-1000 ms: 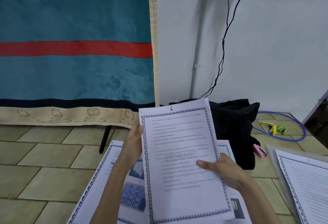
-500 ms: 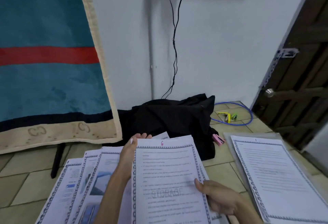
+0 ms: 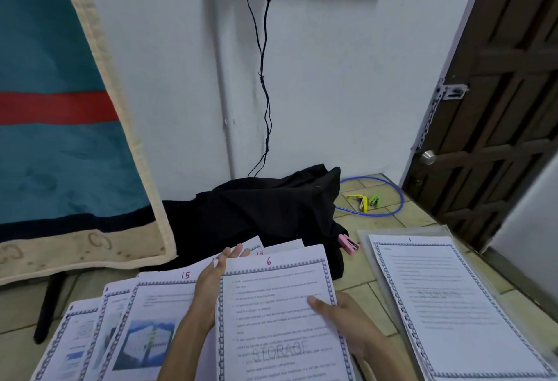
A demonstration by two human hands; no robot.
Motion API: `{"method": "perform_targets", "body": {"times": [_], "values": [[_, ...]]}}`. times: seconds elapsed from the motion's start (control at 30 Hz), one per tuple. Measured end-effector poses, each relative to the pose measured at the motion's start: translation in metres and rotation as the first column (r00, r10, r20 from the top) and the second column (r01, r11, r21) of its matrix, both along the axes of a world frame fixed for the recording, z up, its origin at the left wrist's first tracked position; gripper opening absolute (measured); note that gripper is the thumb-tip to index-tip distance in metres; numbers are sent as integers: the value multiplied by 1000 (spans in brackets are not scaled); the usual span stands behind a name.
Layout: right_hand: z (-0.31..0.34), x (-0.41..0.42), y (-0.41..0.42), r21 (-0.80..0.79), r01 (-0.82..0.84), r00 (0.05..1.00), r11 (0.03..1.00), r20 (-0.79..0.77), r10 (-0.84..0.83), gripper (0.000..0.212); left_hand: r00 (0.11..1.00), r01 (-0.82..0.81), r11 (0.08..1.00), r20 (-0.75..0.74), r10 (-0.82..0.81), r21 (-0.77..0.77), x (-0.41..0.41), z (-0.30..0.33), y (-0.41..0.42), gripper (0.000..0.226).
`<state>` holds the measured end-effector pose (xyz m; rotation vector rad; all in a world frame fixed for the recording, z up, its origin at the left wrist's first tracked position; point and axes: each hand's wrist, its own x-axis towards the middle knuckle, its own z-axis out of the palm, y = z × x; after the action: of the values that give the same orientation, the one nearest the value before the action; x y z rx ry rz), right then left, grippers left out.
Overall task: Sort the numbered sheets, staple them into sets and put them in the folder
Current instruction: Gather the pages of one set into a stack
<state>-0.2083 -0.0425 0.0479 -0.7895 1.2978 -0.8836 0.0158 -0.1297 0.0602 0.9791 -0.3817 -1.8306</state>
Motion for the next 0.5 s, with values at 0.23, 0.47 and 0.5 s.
{"method": "perform_targets", "body": {"times": [0.23,0.47,0.5], "values": [[-6,0,-13,-21,18,999,1000,-50,-19,21,999,-16,995,34,19,-94,-4,-5,-4,23],[-3,-4,-24,-103,69,997,992,-28,-72,22,897,291,957,352,-268,-14,6,-19,1,31],[-1,-3,-25,-105,75,996,992,-34,-79,22,886,289,957,381,-263,-11,4,-18,2,29]]}}
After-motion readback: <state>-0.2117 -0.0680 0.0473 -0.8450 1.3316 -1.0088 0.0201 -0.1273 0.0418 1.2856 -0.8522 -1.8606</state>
